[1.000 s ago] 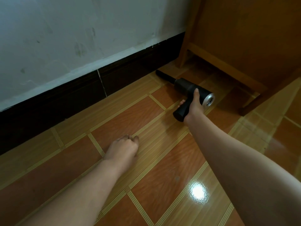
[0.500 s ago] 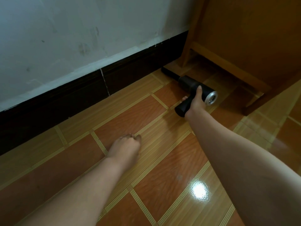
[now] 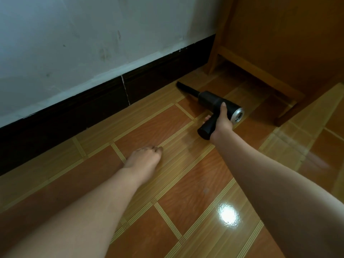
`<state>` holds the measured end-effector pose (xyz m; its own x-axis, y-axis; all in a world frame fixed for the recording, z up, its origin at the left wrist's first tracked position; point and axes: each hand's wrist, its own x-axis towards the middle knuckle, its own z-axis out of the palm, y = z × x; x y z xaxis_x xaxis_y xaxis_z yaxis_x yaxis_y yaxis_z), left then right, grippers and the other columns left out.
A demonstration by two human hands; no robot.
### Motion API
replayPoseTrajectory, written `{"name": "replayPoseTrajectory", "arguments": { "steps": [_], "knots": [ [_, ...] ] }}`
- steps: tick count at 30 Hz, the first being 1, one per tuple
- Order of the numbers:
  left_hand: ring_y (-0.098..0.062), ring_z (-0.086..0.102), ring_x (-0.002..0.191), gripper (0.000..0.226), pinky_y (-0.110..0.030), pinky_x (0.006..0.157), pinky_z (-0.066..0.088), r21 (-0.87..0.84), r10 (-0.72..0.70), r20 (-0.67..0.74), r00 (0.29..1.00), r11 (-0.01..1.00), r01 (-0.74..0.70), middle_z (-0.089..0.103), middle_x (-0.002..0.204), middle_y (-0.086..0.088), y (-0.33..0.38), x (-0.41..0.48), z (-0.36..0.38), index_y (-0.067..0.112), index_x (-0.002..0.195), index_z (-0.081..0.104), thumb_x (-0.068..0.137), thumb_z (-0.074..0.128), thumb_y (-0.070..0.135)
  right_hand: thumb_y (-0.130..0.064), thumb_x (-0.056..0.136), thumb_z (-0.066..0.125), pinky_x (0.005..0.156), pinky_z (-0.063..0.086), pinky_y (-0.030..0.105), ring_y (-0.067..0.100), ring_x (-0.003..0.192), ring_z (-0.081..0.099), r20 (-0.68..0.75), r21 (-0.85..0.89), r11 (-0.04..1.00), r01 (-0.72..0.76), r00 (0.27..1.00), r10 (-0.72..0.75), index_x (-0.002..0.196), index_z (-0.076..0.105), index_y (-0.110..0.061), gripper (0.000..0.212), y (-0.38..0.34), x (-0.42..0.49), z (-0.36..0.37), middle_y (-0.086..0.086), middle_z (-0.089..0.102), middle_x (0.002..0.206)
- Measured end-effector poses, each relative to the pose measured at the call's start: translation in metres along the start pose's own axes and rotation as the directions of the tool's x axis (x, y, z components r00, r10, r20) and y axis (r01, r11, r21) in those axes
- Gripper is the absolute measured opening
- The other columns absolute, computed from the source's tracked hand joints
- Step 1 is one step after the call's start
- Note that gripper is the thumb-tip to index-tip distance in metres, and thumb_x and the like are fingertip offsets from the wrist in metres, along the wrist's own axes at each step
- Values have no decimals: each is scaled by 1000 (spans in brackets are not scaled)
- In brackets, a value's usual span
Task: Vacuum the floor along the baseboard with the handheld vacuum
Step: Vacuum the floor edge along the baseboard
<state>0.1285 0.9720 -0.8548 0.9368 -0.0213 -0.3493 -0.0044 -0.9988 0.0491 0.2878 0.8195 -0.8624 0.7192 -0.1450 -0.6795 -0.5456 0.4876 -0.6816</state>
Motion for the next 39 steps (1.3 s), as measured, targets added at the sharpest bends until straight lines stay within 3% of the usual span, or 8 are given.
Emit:
{"name": "replayPoseTrajectory", "arguments": {
  "steps": [5, 10, 14, 19, 24, 28, 39],
  "knots": [
    [-23, 30, 138, 53, -32, 109, 28, -40, 11, -23, 1000, 999, -12, 34, 149, -11, -9, -14, 0, 12, 141, 33, 93, 55, 18, -55, 74, 70, 69, 52, 36, 19, 71, 61, 10, -56, 998, -20, 1000, 21, 122, 52, -15, 65, 12, -11, 2, 6, 65, 95],
    [-20, 38, 132, 51, -27, 108, 29, -52, 12, -67, 998, 999, -15, 44, 142, -7, -14, -27, 7, 12, 139, 36, 92, 56, 18, -51, 77, 69, 63, 53, 33, 16, 62, 60, 30, -35, 999, -31, 999, 32, 122, 51, -15, 60, 25, -25, 1, 4, 63, 82],
    [-20, 34, 135, 51, -27, 109, 26, -56, -2, -74, 997, 998, -3, 41, 144, -7, -18, -37, 10, 11, 139, 36, 93, 54, 20, -47, 79, 69, 50, 53, 25, 14, 54, 60, 57, -40, 999, -37, 998, 40, 125, 49, -13, 61, 33, -39, -1, 4, 63, 75],
    [-20, 28, 139, 59, -30, 113, 22, -26, -52, -26, 998, 998, 51, 34, 149, -9, -29, -49, 21, 8, 143, 30, 92, 57, 24, -46, 80, 68, 53, 51, 26, 14, 57, 59, 80, -78, 995, -54, 995, 61, 119, 54, -10, 55, 44, -57, -3, 3, 62, 73],
    [-23, 36, 134, 57, -32, 109, 31, -2, -126, -3, 992, 992, 126, 41, 144, -11, -37, -60, 31, 7, 140, 33, 92, 57, 26, -45, 81, 68, 57, 53, 27, 15, 57, 59, 115, -110, 991, -69, 990, 82, 118, 54, -9, 54, 60, -74, -4, 4, 62, 73],
    [-25, 34, 135, 62, -32, 109, 29, 24, -153, 13, 988, 988, 152, 40, 144, -13, -38, -66, 35, 4, 144, 26, 93, 54, 26, -45, 81, 67, 57, 53, 27, 15, 56, 58, 138, -140, 986, -89, 984, 109, 119, 54, -8, 55, 72, -88, -3, 5, 61, 73],
    [-25, 51, 116, 40, -33, 92, 43, -31, -207, 49, 977, 978, 208, 54, 126, -10, -39, -68, 29, 7, 126, 47, 92, 54, 28, -44, 82, 67, 55, 51, 27, 14, 54, 57, 139, -194, 980, -53, 987, 81, 109, 56, -8, 45, 68, -94, -1, 4, 60, 71]
  ]
}}
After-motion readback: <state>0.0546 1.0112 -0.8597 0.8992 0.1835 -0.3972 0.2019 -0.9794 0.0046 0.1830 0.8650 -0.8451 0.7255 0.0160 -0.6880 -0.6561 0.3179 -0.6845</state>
